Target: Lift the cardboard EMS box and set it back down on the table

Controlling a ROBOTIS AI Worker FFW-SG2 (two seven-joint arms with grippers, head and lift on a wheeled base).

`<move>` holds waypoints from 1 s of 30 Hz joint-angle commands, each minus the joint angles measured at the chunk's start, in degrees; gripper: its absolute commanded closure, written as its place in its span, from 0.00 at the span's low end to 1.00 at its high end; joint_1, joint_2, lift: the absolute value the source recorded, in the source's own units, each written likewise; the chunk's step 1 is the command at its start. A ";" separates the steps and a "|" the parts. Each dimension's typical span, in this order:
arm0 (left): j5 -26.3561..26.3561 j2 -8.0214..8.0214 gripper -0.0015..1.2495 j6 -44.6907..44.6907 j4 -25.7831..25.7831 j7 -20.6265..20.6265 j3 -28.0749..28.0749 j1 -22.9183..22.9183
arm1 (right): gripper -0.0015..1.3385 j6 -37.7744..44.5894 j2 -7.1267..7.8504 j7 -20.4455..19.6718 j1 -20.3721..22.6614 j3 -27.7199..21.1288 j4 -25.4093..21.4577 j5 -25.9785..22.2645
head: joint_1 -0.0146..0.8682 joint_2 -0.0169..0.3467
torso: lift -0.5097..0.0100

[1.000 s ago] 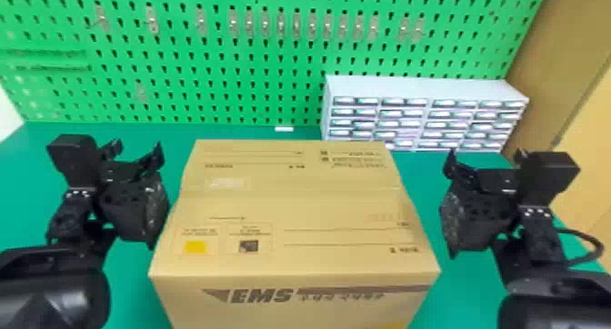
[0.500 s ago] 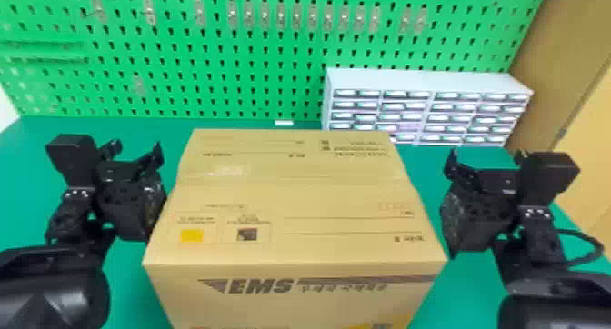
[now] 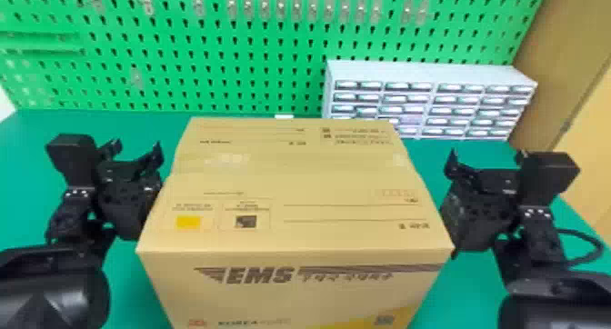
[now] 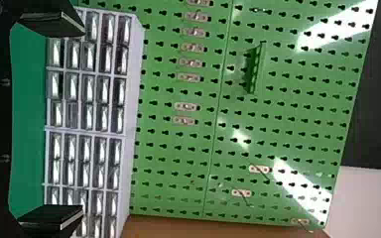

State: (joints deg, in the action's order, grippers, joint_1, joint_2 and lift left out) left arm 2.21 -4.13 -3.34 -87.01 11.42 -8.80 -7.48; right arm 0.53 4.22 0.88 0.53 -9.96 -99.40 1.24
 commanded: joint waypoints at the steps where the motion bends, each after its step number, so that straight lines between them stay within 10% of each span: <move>1: -0.10 0.00 0.39 0.00 0.00 0.00 0.01 0.01 | 0.03 0.00 0.00 0.00 -0.09 0.03 0.00 0.17 | 0.78 0.01 | 0.85; 30: -0.19 0.00 0.39 0.00 0.09 0.00 -0.17 0.01 | 0.03 -1.93 0.00 0.00 0.00 0.03 1.05 0.52 | 0.78 0.01 | 0.81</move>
State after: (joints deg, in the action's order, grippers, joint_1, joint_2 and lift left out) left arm 2.02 -4.13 -3.34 -86.97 11.42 -8.97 -7.47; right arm -1.40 4.25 0.88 0.58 -9.93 -98.55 1.46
